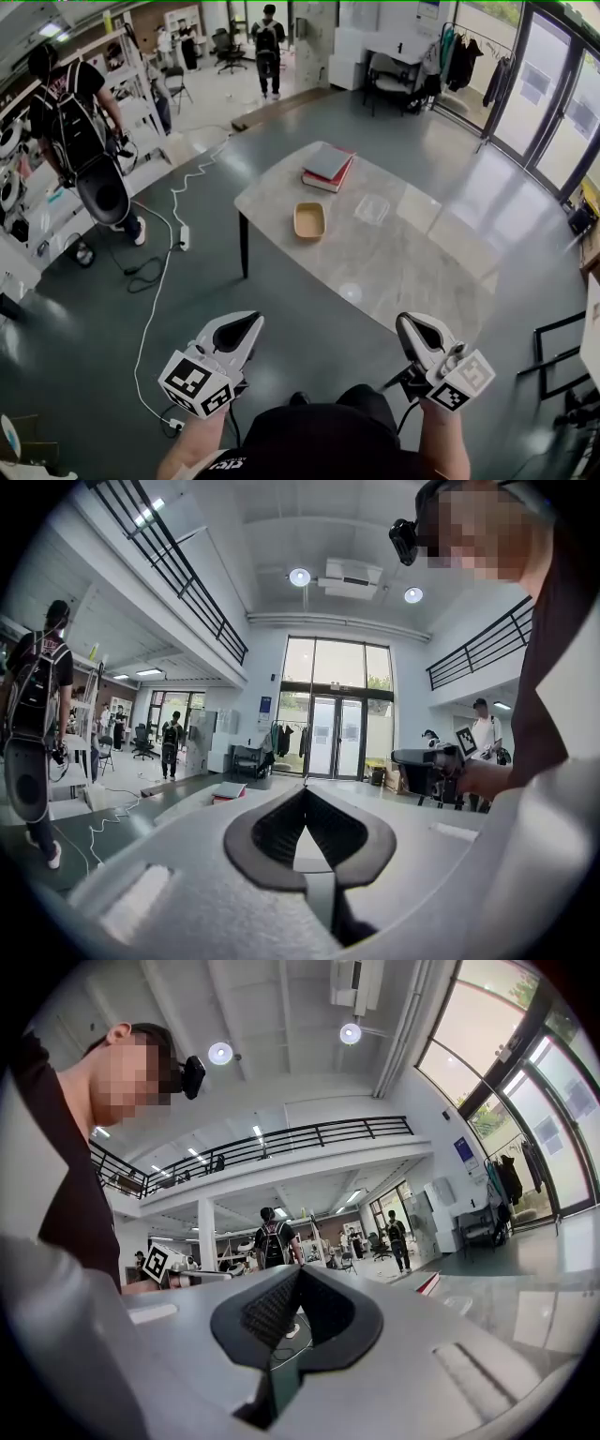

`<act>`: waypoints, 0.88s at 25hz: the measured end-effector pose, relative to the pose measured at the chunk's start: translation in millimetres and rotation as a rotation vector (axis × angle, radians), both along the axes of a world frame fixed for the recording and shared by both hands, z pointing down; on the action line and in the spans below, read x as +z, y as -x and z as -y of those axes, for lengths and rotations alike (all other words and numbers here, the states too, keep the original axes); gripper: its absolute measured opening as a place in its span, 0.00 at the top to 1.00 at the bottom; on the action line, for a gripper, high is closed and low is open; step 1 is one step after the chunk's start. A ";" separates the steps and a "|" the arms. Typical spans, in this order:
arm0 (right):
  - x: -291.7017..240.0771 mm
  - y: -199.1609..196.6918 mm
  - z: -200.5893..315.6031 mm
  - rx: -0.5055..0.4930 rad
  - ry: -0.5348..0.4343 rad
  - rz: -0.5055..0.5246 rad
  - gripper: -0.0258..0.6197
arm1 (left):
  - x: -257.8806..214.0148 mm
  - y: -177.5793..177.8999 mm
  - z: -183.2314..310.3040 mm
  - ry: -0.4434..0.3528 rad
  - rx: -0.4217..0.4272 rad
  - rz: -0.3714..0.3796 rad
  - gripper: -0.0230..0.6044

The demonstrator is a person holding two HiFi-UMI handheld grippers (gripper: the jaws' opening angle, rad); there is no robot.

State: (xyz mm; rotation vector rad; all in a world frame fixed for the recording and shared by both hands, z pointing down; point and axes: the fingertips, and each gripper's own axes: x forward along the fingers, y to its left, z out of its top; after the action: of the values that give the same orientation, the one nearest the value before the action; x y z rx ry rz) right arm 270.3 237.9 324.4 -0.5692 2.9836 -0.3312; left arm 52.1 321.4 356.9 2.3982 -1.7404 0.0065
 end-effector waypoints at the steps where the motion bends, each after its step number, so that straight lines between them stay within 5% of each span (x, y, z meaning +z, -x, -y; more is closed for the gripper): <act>1: 2.6 5.6 -0.4 -0.002 0.008 0.000 0.96 | 2.2 6.1 -2.6 0.004 -0.005 -0.001 0.96; 14: 30.4 62.2 43.5 -0.107 0.095 -0.003 0.96 | 24.3 40.8 28.0 0.038 -0.062 -0.027 0.96; 22: 22.5 91.5 124.7 -0.144 0.084 0.017 0.96 | 3.5 64.9 106.0 0.015 -0.076 -0.020 0.96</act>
State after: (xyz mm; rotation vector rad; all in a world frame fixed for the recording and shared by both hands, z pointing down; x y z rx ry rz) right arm 178.8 113.2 346.8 -0.3576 3.0123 -0.4722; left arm -12.8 215.4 360.4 2.3119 -1.8149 -0.0139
